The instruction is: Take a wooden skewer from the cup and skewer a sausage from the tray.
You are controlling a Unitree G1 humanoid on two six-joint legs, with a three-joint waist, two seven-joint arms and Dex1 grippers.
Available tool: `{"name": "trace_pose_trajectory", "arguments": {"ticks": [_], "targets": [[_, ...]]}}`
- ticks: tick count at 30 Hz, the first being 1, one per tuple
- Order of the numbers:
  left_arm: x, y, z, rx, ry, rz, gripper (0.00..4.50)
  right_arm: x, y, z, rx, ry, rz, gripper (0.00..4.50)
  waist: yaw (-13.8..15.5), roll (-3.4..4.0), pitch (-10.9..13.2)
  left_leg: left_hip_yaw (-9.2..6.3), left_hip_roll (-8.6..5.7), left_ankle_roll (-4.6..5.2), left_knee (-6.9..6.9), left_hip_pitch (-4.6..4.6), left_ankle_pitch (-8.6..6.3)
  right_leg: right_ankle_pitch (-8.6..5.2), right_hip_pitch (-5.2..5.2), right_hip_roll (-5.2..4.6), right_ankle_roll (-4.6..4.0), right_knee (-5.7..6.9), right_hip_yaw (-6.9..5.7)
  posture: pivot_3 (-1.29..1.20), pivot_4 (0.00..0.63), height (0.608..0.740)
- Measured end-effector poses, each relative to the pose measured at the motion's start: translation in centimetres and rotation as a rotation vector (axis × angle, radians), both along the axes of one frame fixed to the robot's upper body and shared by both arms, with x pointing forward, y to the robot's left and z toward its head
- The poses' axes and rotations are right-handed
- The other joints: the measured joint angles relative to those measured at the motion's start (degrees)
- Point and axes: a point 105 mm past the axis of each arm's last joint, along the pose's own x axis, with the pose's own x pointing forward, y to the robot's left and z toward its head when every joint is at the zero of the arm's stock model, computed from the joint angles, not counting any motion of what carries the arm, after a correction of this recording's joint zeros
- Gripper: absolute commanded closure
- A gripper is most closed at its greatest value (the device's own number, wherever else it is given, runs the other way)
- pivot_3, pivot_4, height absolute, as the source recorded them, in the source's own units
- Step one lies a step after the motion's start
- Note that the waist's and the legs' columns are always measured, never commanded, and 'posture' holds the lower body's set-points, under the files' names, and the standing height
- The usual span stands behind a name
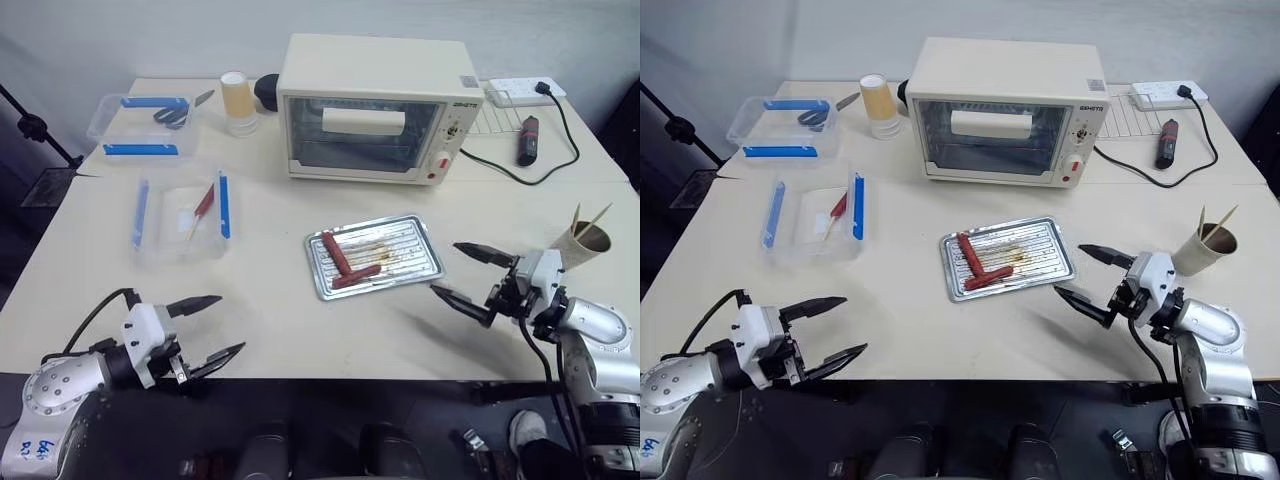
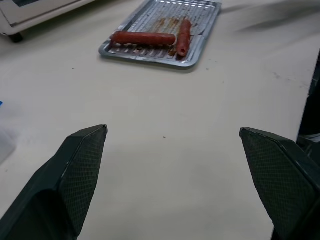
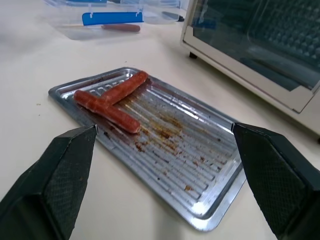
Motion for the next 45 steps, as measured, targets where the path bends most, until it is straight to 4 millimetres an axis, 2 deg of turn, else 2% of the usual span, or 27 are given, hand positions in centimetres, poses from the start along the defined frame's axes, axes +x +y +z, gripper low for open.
{"name": "trace_pose_trajectory", "arguments": {"ticks": [7,10,15,17,22,25,29,31,35,39,45], "targets": [[0.8,-0.4,1.1,-0.060,0.007,-0.014,0.00,-0.1,0.4,0.7,0.005,-0.011,-0.001,0.02,0.06,0.00,0.00,-0.02,0.01,0.00,0.00,0.00,0.00,0.00,0.01,-0.01,0.00,0.01,0.00,0.00,0.150,0.740],[1.4,-1.0,2.1,-0.073,-0.021,-0.056,0.00,-0.7,-0.3,1.5,0.014,-0.021,-0.034,0.02,0.24,0.00,0.00,-0.05,0.00,0.00,0.00,-0.03,0.00,0.00,0.01,-0.04,0.00,0.00,-0.01,0.00,0.150,0.740],[2.7,-2.7,4.7,-0.133,-0.114,-0.114,0.00,-2.5,-4.5,3.8,-0.027,-0.054,-0.189,0.02,0.33,0.00,0.00,-0.05,-0.06,0.02,0.02,-0.02,0.00,0.02,0.08,-0.05,0.04,-0.04,-0.03,0.00,0.150,0.740],[3.1,-3.7,5.4,-0.149,-0.126,-0.154,0.00,-3.7,-6.5,4.0,-0.061,-0.043,-0.247,0.02,0.33,0.00,0.00,-0.04,-0.11,0.02,-0.01,-0.01,0.00,0.02,0.08,-0.01,0.03,-0.04,-0.05,0.00,0.150,0.740],[3.7,-5.6,6.2,-0.150,-0.143,-0.247,0.00,-5.8,-9.8,4.8,-0.094,-0.031,-0.365,0.02,0.04,0.01,0.00,0.07,-0.10,0.01,-0.01,0.05,0.01,0.02,0.08,0.01,0.03,-0.04,0.02,0.00,0.150,0.740],[4.2,-6.5,5.9,-0.184,-0.129,-0.274,0.00,-6.9,-12.2,5.2,-0.125,-0.030,-0.452,0.02,0.15,0.00,0.00,0.06,-0.10,0.02,-0.01,0.07,0.00,0.02,0.13,0.01,0.03,-0.08,0.01,0.00,0.150,0.740],[4.1,-7.3,4.8,-0.198,-0.077,-0.318,0.00,-7.4,-14.4,3.9,-0.119,0.026,-0.524,0.02,0.05,-0.04,0.00,0.07,-0.10,0.02,-0.01,0.07,0.00,0.02,0.13,0.01,0.03,-0.09,0.02,0.00,0.150,0.740],[4.1,-7.3,4.8,-0.201,-0.066,-0.328,0.00,-7.1,-15.1,3.9,-0.118,0.038,-0.546,0.02,-0.03,0.02,0.02,0.10,-0.10,0.02,-0.01,0.08,0.01,0.02,0.12,0.01,0.03,-0.09,0.05,0.00,0.150,0.740],[4.0,-7.1,4.5,-0.193,-0.036,-0.322,0.00,-5.3,-14.8,6.5,-0.186,0.030,-0.500,0.02,-0.49,0.09,0.04,0.13,-0.06,0.02,-0.02,0.13,0.01,0.02,0.11,0.01,0.03,-0.05,0.07,0.00,0.150,0.740],[3.9,-6.9,4.2,-0.198,-0.018,-0.308,0.00,-2.2,-14.9,8.0,-0.252,0.131,-0.469,0.02,-0.96,0.08,0.04,0.08,-0.06,0.03,0.00,0.12,0.01,0.02,0.15,0.01,0.03,-0.08,0.02,0.00,0.150,0.740],[3.6,-6.9,3.7,-0.203,0.005,-0.289,0.00,1.3,-15.4,7.1,-0.285,0.280,-0.459,0.02,-0.95,0.14,0.08,0.04,-0.10,0.05,0.02,-0.07,0.03,0.02,0.03,-0.05,0.03,-0.11,-0.01,0.00,0.150,0.740]]}}
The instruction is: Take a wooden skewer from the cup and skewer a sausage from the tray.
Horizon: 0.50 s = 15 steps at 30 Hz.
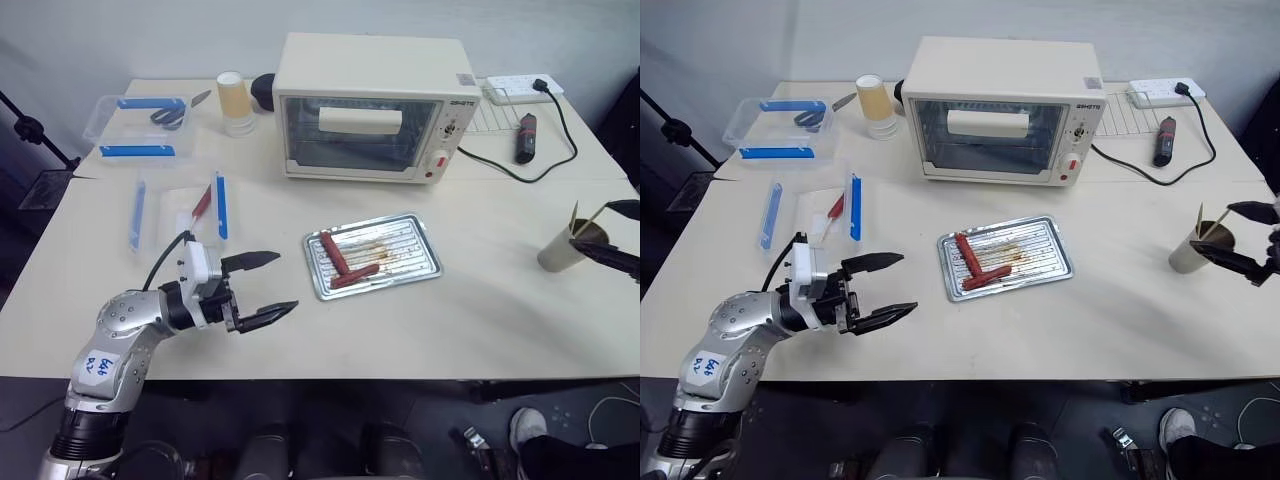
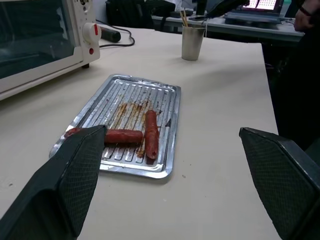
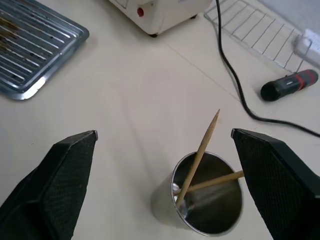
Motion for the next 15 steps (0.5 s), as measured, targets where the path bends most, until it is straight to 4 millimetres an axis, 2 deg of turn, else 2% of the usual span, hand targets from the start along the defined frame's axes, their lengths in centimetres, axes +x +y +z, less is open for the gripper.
{"name": "trace_pose_trajectory", "arguments": {"ticks": [7,13,15], "targets": [[-0.7,-0.3,-0.1,-0.001,0.001,0.010,0.00,2.0,-1.0,0.7,-0.043,0.021,-0.050,0.02,-0.32,0.01,0.01,0.02,-0.01,-0.01,-0.01,-0.01,0.00,0.00,-0.02,0.01,0.00,-0.01,-0.01,0.00,0.150,0.740],[-0.7,0.0,-0.3,-0.006,0.012,0.029,0.00,3.3,-0.8,-0.7,-0.029,0.071,-0.066,0.02,-0.36,0.02,0.01,0.06,0.00,-0.01,0.00,-0.02,0.01,0.00,-0.05,0.01,0.00,0.01,0.01,0.00,0.150,0.740],[-0.7,0.0,-0.3,-0.007,0.011,0.032,0.00,3.5,-0.7,-0.8,-0.030,0.074,-0.064,0.40,-0.33,0.03,0.01,0.05,0.00,-0.02,0.00,-0.02,0.01,0.00,-0.05,0.01,0.00,0.02,0.01,0.00,0.150,0.740]]}}
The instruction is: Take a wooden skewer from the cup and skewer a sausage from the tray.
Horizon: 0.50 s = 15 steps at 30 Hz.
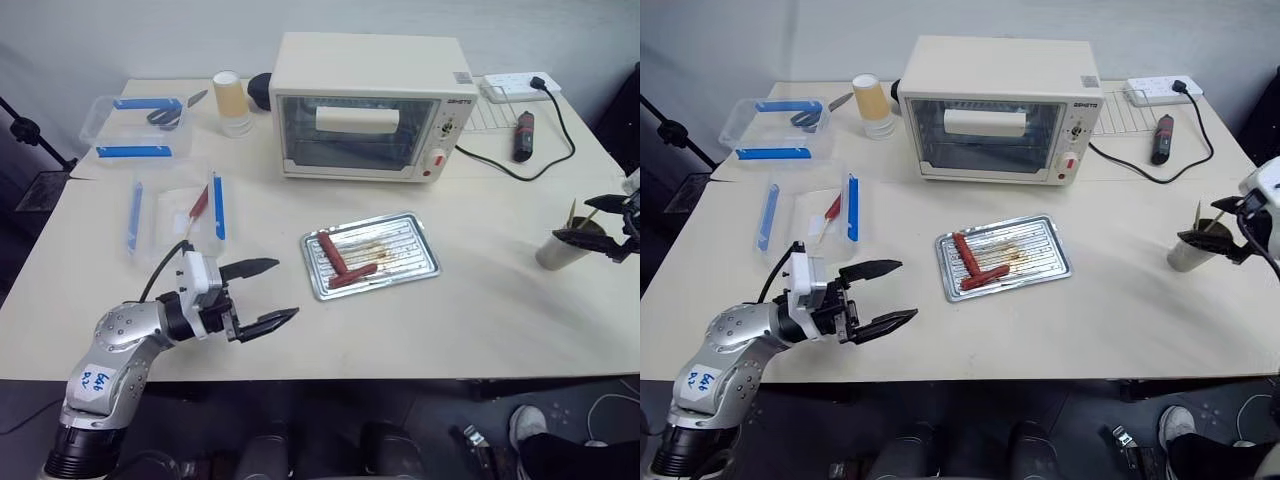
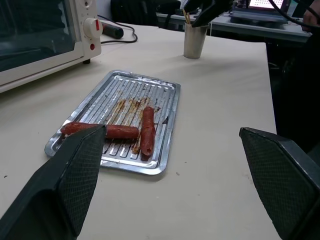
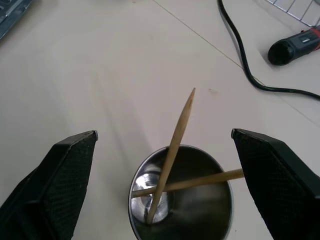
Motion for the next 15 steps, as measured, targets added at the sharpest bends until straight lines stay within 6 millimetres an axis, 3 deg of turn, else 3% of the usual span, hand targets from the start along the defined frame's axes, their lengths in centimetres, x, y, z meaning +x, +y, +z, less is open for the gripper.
{"name": "trace_pose_trajectory", "arguments": {"ticks": [13,15], "targets": [[-0.17,-0.19,0.36,0.001,-0.011,0.001,0.00,0.70,0.30,0.08,-0.013,-0.012,-0.004,4.39,-0.07,0.00,0.00,0.01,0.00,0.00,0.00,0.00,0.00,0.00,0.00,0.00,0.00,0.01,0.01,0.00,0.150,0.740],[-0.16,-0.20,0.37,0.001,-0.012,0.001,0.00,0.90,0.53,0.35,-0.006,-0.023,0.001,4.48,-0.09,0.00,0.00,0.01,0.00,-0.01,0.00,0.00,0.00,0.00,-0.01,0.01,0.00,0.02,0.01,0.00,0.150,0.740]]}}
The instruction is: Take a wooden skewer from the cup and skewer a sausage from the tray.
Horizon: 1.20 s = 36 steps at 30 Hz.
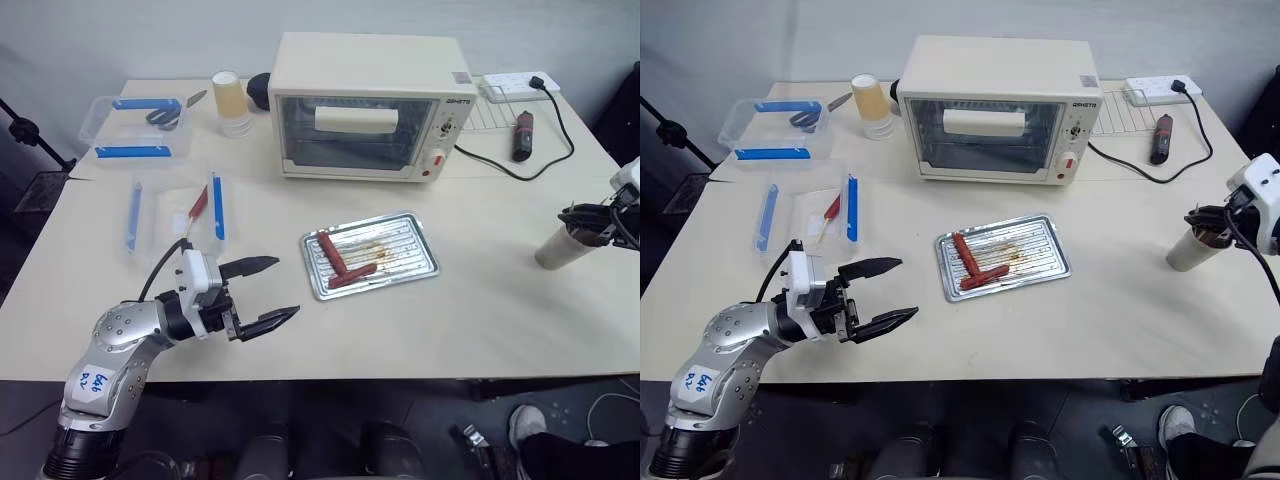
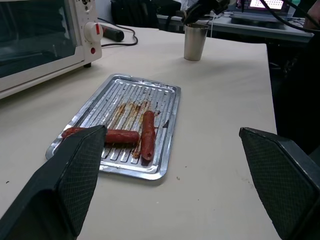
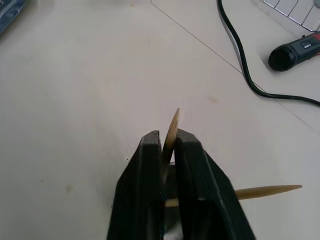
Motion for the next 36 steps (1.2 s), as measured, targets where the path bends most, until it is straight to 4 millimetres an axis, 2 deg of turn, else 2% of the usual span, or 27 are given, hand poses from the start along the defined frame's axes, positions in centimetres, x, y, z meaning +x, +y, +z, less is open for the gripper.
{"name": "trace_pose_trajectory", "arguments": {"ticks": [4,7,12,14,18,20,25,27,29,32,36], "targets": [[0.0,0.0,0.0,-0.001,-0.001,0.002,0.00,0.2,0.2,0.7,0.011,-0.017,0.002,4.48,0.03,0.02,0.01,0.01,0.00,0.00,0.00,-0.01,0.00,0.00,-0.02,-0.01,0.00,0.00,0.02,0.00,0.150,0.740],[0.1,-0.1,0.1,-0.008,-0.003,0.003,0.00,0.4,0.6,2.3,0.071,-0.051,0.013,4.48,0.03,0.02,0.01,0.01,0.01,0.00,0.00,-0.01,0.00,0.00,-0.02,0.01,0.00,0.01,0.02,0.00,0.150,0.740],[0.1,-0.2,0.2,-0.018,-0.005,0.003,0.00,-0.4,0.9,3.5,0.161,-0.021,0.058,4.48,0.17,0.05,0.03,0.01,0.00,0.00,0.00,-0.04,0.00,0.00,-0.03,-0.02,0.00,0.00,0.02,0.00,0.150,0.740],[0.2,-0.3,0.3,-0.031,-0.006,0.000,0.00,-1.2,1.1,5.4,0.196,-0.025,0.093,4.48,0.12,0.16,0.08,0.04,0.00,0.00,0.00,-0.08,0.00,0.00,-0.13,-0.02,0.00,0.04,0.06,0.00,0.150,0.740],[0.4,-0.5,1.0,-0.065,-0.008,-0.020,0.00,-2.6,2.5,10.8,0.236,-0.096,0.195,4.48,0.06,0.25,0.08,0.08,0.02,-0.02,-0.04,-0.14,-0.01,-0.01,-0.27,0.03,-0.01,0.08,0.08,0.00,0.150,0.740],[0.5,-0.5,1.1,-0.076,0.001,-0.026,0.00,-3.2,2.9,12.3,0.233,-0.123,0.215,4.48,0.04,0.24,0.07,0.10,0.01,-0.04,-0.03,-0.13,-0.02,-0.01,-0.27,0.03,-0.01,0.08,0.08,0.00,0.150,0.740],[1.1,-1.0,2.0,-0.101,-0.014,-0.043,0.00,-3.3,4.9,13.3,0.307,-0.113,0.285,4.48,0.14,0.24,0.07,0.12,0.00,-0.04,0.01,-0.15,-0.02,0.00,-0.30,0.02,-0.01,0.13,0.12,0.00,0.150,0.740],[1.3,-1.5,2.4,-0.122,-0.029,-0.055,0.00,-3.3,6.5,13.7,0.359,-0.115,0.355,4.48,0.15,0.23,0.07,0.11,0.00,-0.04,0.01,-0.17,-0.02,0.00,-0.30,0.02,-0.01,0.14,0.11,0.00,0.150,0.740],[1.6,-1.9,2.8,-0.155,-0.039,-0.058,0.00,-3.2,8.5,13.9,0.482,-0.119,0.451,4.48,0.22,0.23,0.07,0.09,0.00,-0.04,0.02,-0.17,-0.02,0.00,-0.29,0.02,0.00,0.17,0.09,0.00,0.150,0.740],[2.5,-2.8,3.4,-0.206,-0.069,-0.063,0.00,-2.8,11.0,13.0,0.708,-0.100,0.550,4.48,0.33,0.21,0.07,0.05,0.01,-0.05,0.11,-0.19,-0.02,0.01,-0.28,0.02,-0.01,0.27,0.05,0.00,0.150,0.740],[3.9,-4.3,4.6,-0.299,-0.133,-0.048,0.00,-2.3,13.7,10.7,1.008,-0.002,0.591,4.48,1.00,0.20,0.07,-0.01,-0.02,-0.04,0.25,-0.30,-0.01,0.02,-0.32,0.01,0.01,0.32,0.02,0.00,0.150,0.740]]}}
